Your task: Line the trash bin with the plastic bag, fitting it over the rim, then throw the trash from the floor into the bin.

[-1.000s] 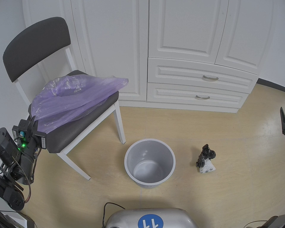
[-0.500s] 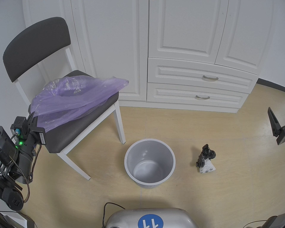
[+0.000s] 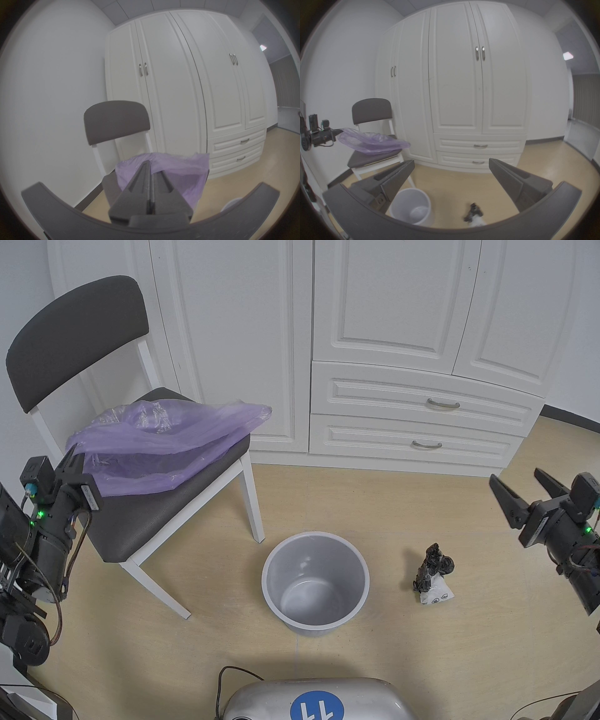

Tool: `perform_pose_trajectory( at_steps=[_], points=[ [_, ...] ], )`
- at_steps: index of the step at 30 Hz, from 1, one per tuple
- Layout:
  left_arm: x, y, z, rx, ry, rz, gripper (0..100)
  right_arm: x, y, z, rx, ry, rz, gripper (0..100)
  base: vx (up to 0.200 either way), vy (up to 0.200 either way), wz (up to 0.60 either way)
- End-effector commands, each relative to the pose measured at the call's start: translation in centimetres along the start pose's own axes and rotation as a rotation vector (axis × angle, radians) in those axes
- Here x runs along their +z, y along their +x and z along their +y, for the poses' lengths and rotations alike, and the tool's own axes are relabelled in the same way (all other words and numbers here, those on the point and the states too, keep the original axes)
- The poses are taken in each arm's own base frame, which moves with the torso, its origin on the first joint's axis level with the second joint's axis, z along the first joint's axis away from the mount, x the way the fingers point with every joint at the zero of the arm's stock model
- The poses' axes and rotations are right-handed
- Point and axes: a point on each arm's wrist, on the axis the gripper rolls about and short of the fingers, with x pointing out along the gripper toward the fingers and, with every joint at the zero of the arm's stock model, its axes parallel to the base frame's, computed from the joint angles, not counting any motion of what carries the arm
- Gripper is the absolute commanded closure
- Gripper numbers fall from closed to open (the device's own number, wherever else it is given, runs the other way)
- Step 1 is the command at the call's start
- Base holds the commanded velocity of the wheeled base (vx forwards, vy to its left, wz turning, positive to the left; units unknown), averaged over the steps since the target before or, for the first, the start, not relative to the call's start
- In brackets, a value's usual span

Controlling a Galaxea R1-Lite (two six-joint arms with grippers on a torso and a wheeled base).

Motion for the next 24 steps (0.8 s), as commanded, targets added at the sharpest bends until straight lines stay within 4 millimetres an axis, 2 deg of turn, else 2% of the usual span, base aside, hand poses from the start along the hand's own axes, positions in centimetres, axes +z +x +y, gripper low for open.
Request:
perform_pose_trajectory(
  at_steps=[1, 7, 10, 18, 21, 24],
  points=[
    [0.9, 1.6, -1.8, -0.062, -0.034, -0.054, 100, -1.8, 1.8, 1.9, 0.061, 0.043, 0.083, 0, 0.0, 0.0, 0.0],
    [2.6, 1.1, -4.3, -0.181, -0.083, -0.115, 100, -2.9, 2.4, 2.7, 0.08, 0.049, 0.129, 0, 0.0, 0.0, 0.0],
    [4.0, 0.4, -5.8, -0.272, -0.125, -0.166, 100, -4.7, 3.4, 3.2, 0.036, 0.028, 0.187, 0, 0.0, 0.0, 0.0],
    [5.9, -1.4, -5.6, -0.322, -0.145, -0.232, 100, -6.5, 3.7, 5.3, 0.099, 0.063, 0.154, 0, 0.0, 0.0, 0.0],
    [7.2, -3.0, -5.7, -0.372, -0.172, -0.268, 100, -7.3, 3.7, 6.3, 0.131, 0.087, 0.152, 0, 0.0, 0.0, 0.0],
    [8.1, -3.7, -5.4, -0.384, -0.191, -0.301, 100, -7.6, 3.6, 6.7, 0.144, 0.091, 0.16, 0, 0.0, 0.0, 0.0]
  ],
)
